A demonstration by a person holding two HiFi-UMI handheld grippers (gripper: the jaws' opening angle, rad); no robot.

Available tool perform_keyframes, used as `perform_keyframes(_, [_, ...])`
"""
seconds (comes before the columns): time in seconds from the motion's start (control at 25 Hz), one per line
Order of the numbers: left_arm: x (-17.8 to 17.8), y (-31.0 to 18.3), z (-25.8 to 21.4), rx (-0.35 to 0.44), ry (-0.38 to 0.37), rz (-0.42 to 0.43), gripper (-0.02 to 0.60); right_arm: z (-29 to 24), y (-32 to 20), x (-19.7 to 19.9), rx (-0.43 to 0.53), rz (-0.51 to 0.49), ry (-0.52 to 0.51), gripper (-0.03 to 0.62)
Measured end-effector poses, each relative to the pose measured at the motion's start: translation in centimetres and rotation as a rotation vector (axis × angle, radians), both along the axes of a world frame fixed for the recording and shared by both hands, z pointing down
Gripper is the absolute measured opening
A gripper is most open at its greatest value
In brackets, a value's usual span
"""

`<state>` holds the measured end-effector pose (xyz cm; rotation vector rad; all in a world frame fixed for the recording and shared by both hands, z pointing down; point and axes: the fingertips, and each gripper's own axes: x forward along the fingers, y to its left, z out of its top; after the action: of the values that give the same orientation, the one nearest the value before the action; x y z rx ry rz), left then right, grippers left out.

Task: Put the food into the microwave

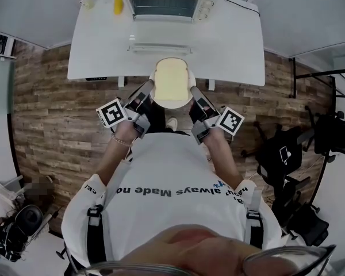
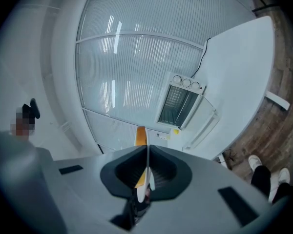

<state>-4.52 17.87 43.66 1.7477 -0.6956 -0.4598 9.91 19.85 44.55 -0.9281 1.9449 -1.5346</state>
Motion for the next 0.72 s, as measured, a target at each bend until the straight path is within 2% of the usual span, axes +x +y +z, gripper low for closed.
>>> perform_keyframes(0.72, [-4.7, -14.9, 1.2, -0.019, 0.016, -0.011, 0.018, 1.0, -15.0, -4.8, -0.03, -0.027, 0.027, 0.021])
